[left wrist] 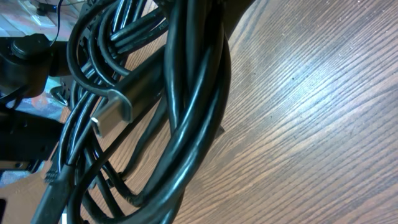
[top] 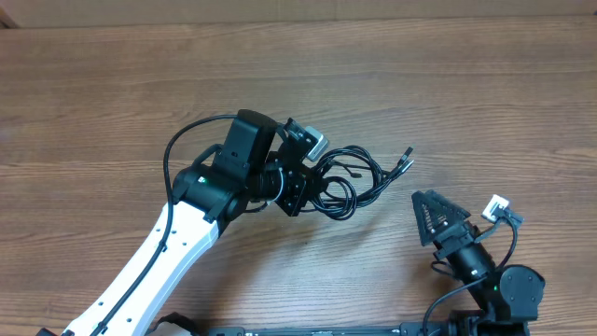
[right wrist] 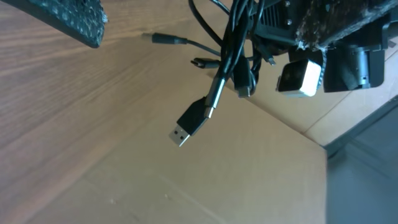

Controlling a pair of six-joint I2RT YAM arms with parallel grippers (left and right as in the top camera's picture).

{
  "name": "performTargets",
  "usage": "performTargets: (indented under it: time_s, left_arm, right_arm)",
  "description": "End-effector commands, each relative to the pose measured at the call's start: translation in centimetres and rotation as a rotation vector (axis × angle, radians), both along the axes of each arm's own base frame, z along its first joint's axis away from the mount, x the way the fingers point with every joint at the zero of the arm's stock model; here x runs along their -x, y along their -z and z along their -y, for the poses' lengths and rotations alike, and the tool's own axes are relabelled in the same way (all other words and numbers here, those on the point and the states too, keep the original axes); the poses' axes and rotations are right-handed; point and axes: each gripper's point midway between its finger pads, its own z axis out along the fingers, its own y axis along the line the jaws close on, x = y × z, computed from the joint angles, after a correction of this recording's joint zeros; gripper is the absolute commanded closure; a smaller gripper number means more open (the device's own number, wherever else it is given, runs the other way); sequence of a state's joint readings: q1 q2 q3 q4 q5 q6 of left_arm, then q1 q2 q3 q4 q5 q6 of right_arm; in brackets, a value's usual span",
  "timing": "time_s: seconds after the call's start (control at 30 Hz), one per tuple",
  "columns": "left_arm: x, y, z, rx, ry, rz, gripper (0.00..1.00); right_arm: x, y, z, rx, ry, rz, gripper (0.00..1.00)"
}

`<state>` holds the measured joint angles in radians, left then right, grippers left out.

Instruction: Untangle cables

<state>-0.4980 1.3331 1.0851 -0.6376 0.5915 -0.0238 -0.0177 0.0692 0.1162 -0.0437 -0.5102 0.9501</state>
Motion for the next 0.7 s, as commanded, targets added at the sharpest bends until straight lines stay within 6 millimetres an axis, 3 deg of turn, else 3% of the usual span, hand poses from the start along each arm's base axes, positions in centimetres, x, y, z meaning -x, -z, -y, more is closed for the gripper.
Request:
performTargets:
  time_s: [0.0, 0.13, 0.27, 0.43, 0.67]
  left_arm:
    - [0.6, -0.9, 0.5, 0.034, 0.023, 0.006, 0.96]
    - [0.6, -0.9, 0.5, 0.034, 0.022, 0.007, 0.96]
    - [0.6, -0.9, 0.5, 0.034, 0.022, 0.006, 0.96]
    - [0.6, -0.9, 0.5, 0.035, 0.021, 0.004, 0.96]
    - [0.8, -1.2, 0.8, 0.064, 0.012, -0.029, 0.96]
  right_arm:
    - [0.1, -2.7, -0.8, 0.099, -0.046, 0.021, 0.00]
    - [-0.9, -3.1, -2.3, 0.178, -0.164, -0.033, 0.00]
    - [-2.5, -1.9, -3.9, 0.185, -0.298, -0.093, 0.00]
    - [-3.1, -0.9, -4.3, 0.173, -0.339, -0.127, 0.00]
    - [-3.1, -1.1, -4.3, 0.174, -0.342, -0.115, 0.00]
